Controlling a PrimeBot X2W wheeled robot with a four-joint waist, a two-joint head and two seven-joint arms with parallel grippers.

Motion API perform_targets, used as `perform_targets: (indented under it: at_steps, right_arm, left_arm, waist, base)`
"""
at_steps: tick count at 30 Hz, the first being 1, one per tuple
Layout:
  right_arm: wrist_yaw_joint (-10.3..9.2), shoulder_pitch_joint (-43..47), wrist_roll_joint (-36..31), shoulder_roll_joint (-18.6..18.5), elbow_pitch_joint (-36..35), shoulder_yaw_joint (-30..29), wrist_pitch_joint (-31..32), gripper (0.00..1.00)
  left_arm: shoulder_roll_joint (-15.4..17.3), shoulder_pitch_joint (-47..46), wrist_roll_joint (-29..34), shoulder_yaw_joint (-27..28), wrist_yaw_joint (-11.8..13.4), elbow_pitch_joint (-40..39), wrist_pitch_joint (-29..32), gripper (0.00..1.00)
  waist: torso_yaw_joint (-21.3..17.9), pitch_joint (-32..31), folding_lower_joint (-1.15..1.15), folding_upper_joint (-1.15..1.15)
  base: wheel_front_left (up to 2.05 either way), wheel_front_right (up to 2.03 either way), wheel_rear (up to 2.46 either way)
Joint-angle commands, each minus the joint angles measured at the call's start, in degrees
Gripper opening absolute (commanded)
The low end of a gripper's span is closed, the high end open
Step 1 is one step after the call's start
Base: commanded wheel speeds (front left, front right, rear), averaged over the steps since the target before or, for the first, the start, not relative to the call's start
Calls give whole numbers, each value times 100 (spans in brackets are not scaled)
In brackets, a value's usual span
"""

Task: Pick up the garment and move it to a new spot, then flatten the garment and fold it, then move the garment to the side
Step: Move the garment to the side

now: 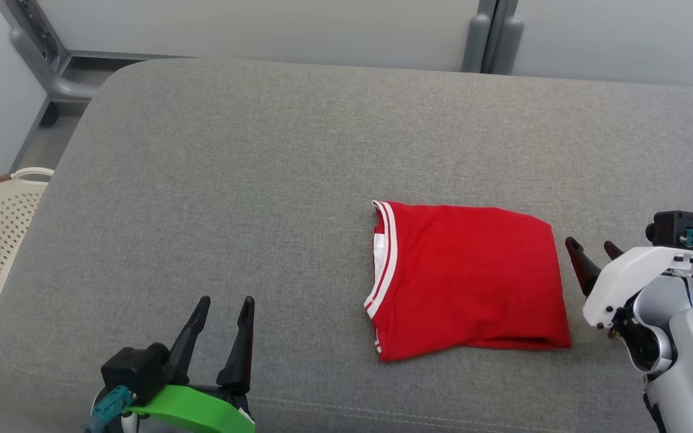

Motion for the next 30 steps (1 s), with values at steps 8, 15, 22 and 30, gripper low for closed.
perform_targets:
  at_steps: [8, 15, 22, 30]
  right_arm:
    - [-1, -98, 276, 52, 531, -174, 280, 100]
    - [-1, -238, 606, 63, 929, -297, 703, 100]
    - [-1, -327, 918, 80, 1271, -308, 1252, 50]
    - [0, -318, 1024, -19, 1119, 15, 1140, 0]
  left_arm:
    - [-17, -148, 89, 10, 26, 11, -19, 100]
    - [-42, -205, 97, 20, 22, 31, -27, 100]
    - [-69, -158, 86, 16, 4, 67, -49, 100]
    - [-72, -85, 87, 14, 8, 88, -69, 100]
  waist:
    - [365, 296, 0, -1]
    - [558, 342, 0, -1]
    - [708, 330, 0, -1]
    - [676, 271, 0, -1]
  base:
    - [0, 0, 0]
    - [0, 0, 0]
    - [0, 0, 0]
    - [0, 0, 0]
